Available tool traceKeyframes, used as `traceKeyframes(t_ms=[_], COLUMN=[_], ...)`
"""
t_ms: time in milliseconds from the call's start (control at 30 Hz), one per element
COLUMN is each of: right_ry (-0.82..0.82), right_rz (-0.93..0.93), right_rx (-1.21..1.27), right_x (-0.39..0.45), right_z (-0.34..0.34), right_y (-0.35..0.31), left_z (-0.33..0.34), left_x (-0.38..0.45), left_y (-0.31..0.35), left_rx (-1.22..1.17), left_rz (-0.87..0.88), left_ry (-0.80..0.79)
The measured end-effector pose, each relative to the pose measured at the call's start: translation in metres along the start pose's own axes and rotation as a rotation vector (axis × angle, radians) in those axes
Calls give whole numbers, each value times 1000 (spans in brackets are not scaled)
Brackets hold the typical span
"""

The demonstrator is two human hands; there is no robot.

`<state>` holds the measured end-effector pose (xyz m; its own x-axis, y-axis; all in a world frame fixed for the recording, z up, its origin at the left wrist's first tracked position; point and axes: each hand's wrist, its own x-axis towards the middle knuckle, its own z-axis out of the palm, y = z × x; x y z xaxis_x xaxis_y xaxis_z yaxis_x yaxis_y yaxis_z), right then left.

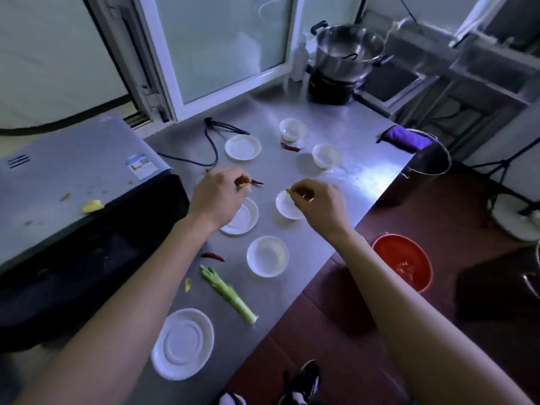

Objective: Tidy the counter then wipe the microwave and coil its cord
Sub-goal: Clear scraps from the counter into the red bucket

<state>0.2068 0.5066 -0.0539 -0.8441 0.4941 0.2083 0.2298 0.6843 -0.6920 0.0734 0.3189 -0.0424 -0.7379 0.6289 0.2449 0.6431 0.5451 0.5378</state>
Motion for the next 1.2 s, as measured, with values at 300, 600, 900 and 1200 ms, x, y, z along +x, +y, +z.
traceKeyframes(t_ms=[300,600,900,1200], right_ry=[131,194,201,81], right_rz=[262,449,727,968], right_rx=[78,3,14,-33], right_x=[-60,-110,-143,-97], right_z=[-120,-198,-230,-238], right_y=[180,291,377,459], left_z=[148,262,367,482], left_x=[23,48,77,137], left_y=[139,260,310,312], left_rx=[13,2,30,-71], left_rz=[40,175,311,241], left_ry=[-253,-439,-656,-813])
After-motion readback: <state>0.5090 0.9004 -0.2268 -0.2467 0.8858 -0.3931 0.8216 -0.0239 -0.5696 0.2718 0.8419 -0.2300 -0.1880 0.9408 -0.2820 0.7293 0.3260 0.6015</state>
